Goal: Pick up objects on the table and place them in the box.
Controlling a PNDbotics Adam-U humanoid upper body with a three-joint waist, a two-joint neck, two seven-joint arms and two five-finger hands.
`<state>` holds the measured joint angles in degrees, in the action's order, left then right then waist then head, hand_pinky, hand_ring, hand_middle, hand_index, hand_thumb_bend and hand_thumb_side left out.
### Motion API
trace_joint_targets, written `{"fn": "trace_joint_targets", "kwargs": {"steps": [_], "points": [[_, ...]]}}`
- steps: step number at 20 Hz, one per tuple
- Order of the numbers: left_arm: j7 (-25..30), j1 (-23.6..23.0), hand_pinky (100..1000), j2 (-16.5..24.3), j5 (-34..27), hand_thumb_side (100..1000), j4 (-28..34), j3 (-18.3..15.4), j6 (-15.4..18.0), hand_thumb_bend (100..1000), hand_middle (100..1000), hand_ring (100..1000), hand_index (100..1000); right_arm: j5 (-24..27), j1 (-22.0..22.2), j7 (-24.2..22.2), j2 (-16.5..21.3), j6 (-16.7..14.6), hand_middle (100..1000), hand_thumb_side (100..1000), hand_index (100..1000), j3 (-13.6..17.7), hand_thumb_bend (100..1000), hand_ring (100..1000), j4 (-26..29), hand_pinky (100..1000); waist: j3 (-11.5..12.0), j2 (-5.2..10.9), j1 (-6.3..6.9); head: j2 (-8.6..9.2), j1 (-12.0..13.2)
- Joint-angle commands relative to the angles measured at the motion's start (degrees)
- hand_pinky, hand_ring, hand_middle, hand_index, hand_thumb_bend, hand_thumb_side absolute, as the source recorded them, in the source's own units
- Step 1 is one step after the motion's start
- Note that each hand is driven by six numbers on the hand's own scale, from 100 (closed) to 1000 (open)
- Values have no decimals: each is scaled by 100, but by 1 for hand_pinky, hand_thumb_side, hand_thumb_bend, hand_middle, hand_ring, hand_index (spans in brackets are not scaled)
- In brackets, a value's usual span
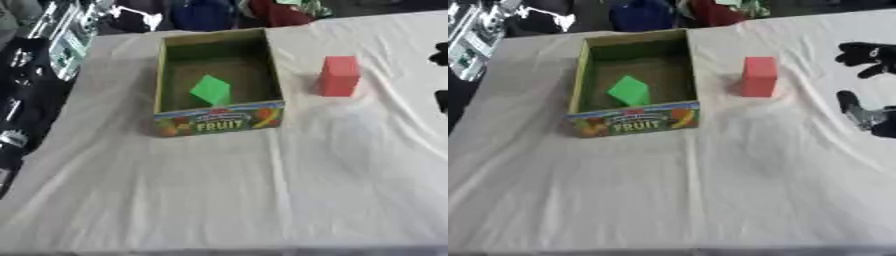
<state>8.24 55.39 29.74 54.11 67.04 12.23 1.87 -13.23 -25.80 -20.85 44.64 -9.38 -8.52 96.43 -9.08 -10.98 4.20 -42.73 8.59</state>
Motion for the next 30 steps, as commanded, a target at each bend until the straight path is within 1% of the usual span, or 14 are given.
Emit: {"fn": "trace_joint_targets", "kwargs": {"steps": [1,6,12,14,16,18,20,22,23,24,25,26,27,30], "points": [[84,204,595,-225,153,366,4,127,77,173,319,365,442,47,-140,-21,107,-36,851,377,1000,24,100,889,36,793,-18,110,-51,55,-11],[-3,184,601,-651,521,369,-448,158,137,174,336,379,461,58,-184,-53,74,-49,850,379,1000,8,100,889,37,793,-84,93,-61,99,-8],[-560,119,619,-1087,1028,384,-1274,-71,-135,210,392,430,511,74,-238,-88,18,-64,849,391,1000,-20,100,888,31,791,-186,71,-53,114,15],[-689,93,629,-1174,1172,399,-1518,-124,-175,245,435,465,549,78,-250,-105,-1,-68,849,397,1000,-34,100,888,27,791,-209,63,-49,114,10],[-763,72,649,-1219,1254,405,-1684,-167,-172,270,492,513,609,78,-249,-116,-11,-70,848,398,1000,-36,100,888,20,791,-220,55,-48,112,8],[-781,54,676,-1209,1247,415,-1744,-186,-135,314,573,583,692,78,-240,-116,-10,-70,848,400,1000,-29,100,888,14,791,-221,51,-47,107,2],[-752,38,710,-1166,1170,437,-1733,-200,-106,414,647,652,752,72,-231,-112,-2,-68,848,401,1000,-21,100,888,5,791,-214,50,-47,110,-3],[-732,23,746,-1097,1045,519,-1662,-223,-114,592,724,717,794,70,-230,-105,5,-71,848,400,1000,-12,100,887,0,791,-198,51,-47,108,-13],[-719,14,765,-1054,958,530,-1607,-231,-121,637,756,744,808,70,-230,-102,10,-73,849,402,1000,-9,100,886,-1,791,-188,53,-46,106,-21],[-706,5,772,-999,864,541,-1529,-233,-120,665,770,755,815,67,-231,-102,21,-75,849,402,1000,-7,100,887,-4,791,-176,55,-45,107,-31],[-690,-2,782,-942,773,563,-1439,-228,-119,724,789,770,829,64,-233,-103,32,-78,849,403,1000,-4,100,887,-8,792,-165,58,-44,108,-38],[-675,-9,795,-873,678,591,-1326,-219,-114,806,809,785,844,60,-238,-101,45,-80,850,410,1000,0,100,887,-13,792,-153,62,-42,106,-45],[-656,-18,797,-801,582,618,-1200,-206,-110,853,817,790,850,55,-244,-98,58,-82,850,409,1000,3,100,887,-19,793,-141,64,-41,104,-52],[-686,-58,795,-542,214,650,-690,-184,-140,889,800,772,851,26,-286,-96,134,-96,854,413,1000,-1,100,889,-40,797,-82,67,-41,98,-88]]}}
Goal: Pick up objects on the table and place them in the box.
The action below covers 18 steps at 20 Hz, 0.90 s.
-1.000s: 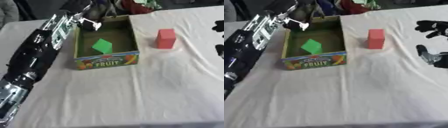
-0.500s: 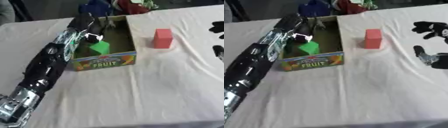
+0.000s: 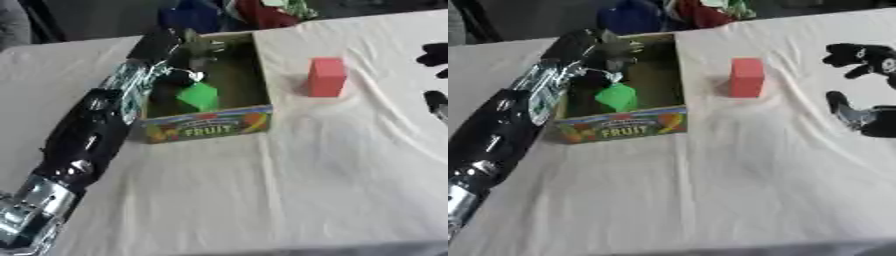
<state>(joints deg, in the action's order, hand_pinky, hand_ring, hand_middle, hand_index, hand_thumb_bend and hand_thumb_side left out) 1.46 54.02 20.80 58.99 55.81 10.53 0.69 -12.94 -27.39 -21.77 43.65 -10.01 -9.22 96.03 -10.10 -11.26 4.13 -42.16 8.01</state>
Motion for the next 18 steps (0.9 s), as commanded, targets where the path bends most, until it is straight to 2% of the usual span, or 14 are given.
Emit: {"fn": "trace_joint_targets", "kwargs": {"steps": [1,7,9,11,15,18], "points": [[-32,55,795,424,-434,650,605,-5,-52,889,800,772,851,-12,-146,-6,263,-40,854,413,1000,63,100,889,-6,797,39,94,-36,38,-38],[-261,-244,790,880,-1767,631,1771,86,-194,853,762,739,834,-26,-446,-54,476,-91,859,392,998,-43,100,892,-124,803,192,83,-66,49,-110],[-287,-402,788,1028,-2151,626,2194,127,-240,836,754,733,828,-3,-616,-122,529,-102,861,399,997,-126,129,894,-234,806,243,76,-75,49,-143],[-287,-577,788,1161,-2456,624,2620,150,-289,823,747,729,825,24,-812,-217,552,-105,863,410,997,-217,162,897,-388,809,298,68,-92,54,-192],[-266,-922,786,1360,-2904,625,3373,161,-412,801,736,720,819,-31,-1185,-401,482,-144,868,444,994,-353,307,902,-805,817,429,55,-135,52,-297],[-269,-1155,784,1433,-3150,626,3775,143,-499,797,727,711,815,-196,-1288,-472,439,-242,872,451,993,-398,376,906,-1105,822,539,52,-164,43,-349]]}}
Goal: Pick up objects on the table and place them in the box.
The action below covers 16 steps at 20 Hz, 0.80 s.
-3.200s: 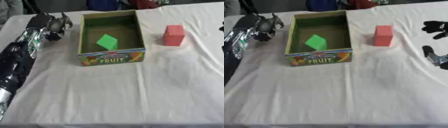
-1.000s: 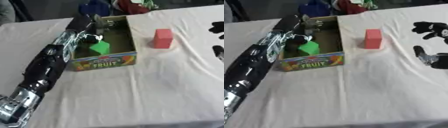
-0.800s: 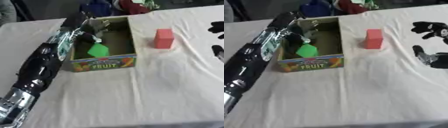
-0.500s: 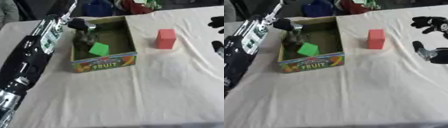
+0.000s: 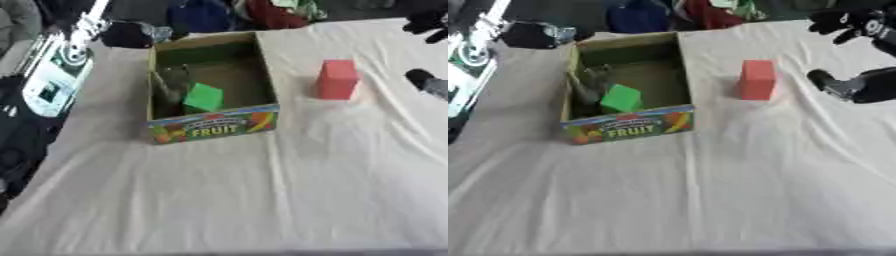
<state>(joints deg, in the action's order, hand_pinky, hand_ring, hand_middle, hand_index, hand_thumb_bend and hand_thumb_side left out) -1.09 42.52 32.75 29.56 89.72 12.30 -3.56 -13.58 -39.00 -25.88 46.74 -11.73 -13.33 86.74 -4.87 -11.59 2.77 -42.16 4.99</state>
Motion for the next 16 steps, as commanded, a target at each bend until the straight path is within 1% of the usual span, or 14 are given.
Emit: {"fn": "trace_joint_targets", "kwargs": {"steps": [1,4,6,12,16], "points": [[-24,-80,784,264,-278,627,499,-39,-98,799,726,711,814,-204,-129,-71,126,-118,872,451,993,4,388,908,-257,823,51,84,-36,40,-61],[-24,-273,783,322,-401,631,790,-44,-136,804,723,709,814,-439,-120,-88,111,-258,878,432,994,-23,443,914,-484,830,151,81,-64,23,-107],[-26,-381,783,338,-458,632,957,-55,-156,803,722,709,813,-597,-124,-91,84,-346,880,429,993,-28,451,915,-639,832,221,81,-83,12,-130],[-25,-606,784,328,-604,637,1289,-68,-196,793,717,706,813,-992,-355,-111,-207,-484,875,425,989,0,429,913,-1378,830,404,99,-125,-23,-195],[-34,-746,785,311,-685,637,1386,-84,-193,787,713,704,813,-1218,-560,-67,-435,-529,873,424,985,99,420,915,-1922,832,495,110,-134,-44,-246]]}}
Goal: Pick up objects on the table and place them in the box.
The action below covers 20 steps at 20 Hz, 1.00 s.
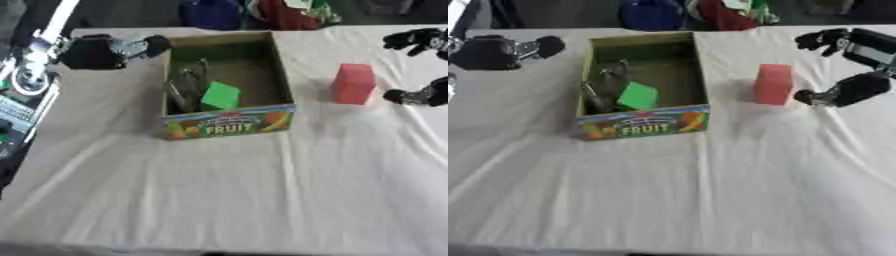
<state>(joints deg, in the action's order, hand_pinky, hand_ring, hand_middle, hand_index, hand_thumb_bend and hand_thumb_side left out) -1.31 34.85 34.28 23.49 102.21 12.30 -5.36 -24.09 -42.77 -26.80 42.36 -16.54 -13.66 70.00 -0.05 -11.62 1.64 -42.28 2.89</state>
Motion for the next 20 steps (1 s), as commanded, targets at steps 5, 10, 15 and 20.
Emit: {"fn": "trace_joint_targets", "kwargs": {"steps": [5,10,15,20], "points": [[-16,-129,786,123,-151,638,172,-78,-5,783,711,702,814,-555,-419,169,-253,-99,873,435,986,261,406,914,-819,832,109,114,-28,-52,-89],[-23,-218,786,70,-199,636,180,-64,17,775,706,699,813,-822,-569,259,-440,-130,871,445,985,390,393,915,-1311,832,214,105,-42,-60,-138],[-37,-290,787,5,-260,636,212,-59,42,766,702,697,813,-1104,-721,352,-627,-141,866,456,983,530,382,913,-1796,831,282,100,-37,-57,-211],[-13,-337,787,-29,-310,634,280,-50,64,763,698,695,813,-1311,-808,407,-755,-193,862,446,980,621,387,913,-2154,833,329,96,-26,-72,-268]]}}
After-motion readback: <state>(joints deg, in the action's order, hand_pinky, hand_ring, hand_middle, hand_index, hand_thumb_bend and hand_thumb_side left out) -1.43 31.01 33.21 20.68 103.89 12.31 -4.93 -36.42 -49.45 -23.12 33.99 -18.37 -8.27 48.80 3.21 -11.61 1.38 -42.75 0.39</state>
